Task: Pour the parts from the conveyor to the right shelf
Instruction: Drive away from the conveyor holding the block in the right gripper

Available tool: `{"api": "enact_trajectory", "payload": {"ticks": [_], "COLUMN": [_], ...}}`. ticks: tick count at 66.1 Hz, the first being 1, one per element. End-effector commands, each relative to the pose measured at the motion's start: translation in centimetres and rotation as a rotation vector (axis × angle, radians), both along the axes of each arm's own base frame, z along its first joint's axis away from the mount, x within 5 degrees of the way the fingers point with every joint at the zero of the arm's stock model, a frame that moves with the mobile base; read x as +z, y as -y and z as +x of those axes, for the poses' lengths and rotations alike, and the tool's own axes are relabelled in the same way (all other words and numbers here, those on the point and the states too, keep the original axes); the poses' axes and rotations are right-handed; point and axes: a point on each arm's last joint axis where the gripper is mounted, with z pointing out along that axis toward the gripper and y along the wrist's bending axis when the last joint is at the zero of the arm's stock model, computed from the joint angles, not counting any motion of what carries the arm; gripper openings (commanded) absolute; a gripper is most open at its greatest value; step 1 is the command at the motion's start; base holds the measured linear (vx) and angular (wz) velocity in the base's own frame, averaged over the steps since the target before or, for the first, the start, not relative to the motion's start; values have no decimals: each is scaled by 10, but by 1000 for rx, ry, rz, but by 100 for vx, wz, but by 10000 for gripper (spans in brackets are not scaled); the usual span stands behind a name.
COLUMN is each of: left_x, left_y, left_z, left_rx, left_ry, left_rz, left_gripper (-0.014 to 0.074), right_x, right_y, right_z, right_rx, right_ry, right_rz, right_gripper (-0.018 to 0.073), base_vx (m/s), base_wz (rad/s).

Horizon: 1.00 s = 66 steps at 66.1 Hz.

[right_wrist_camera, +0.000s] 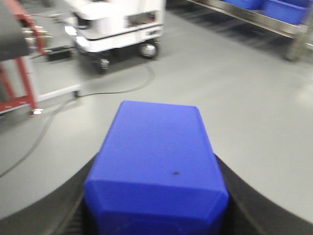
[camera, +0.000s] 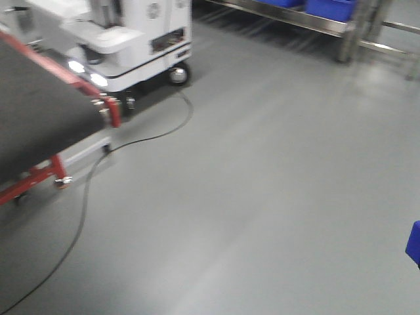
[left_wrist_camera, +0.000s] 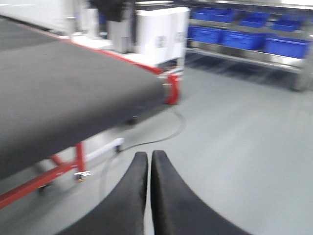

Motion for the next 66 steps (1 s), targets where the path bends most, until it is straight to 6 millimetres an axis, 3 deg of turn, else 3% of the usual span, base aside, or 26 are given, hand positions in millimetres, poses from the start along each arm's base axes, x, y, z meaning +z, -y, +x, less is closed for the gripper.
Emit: {"api": "enact_trajectory", "payload": {"ticks": [1, 35, 66], "left_x": [12, 12, 12], "left_y": [0, 0, 0], "left_z": [1, 1, 1], "left_rx": [-5, -5, -5], "left_ry": [78, 78, 78], "left_rz": [-13, -13, -13], "left_gripper": [-6, -6, -6], "right_x": [14, 14, 14], "right_y": [0, 0, 0], "right_z": [2, 2, 2], "right_rx": [-6, -6, -6], "right_ry": [92, 92, 92], "right_rz": [9, 9, 9], "right_gripper": [-5, -5, -5], "base_vx": [-22, -21, -17], "base_wz": [-79, -77, -49]}}
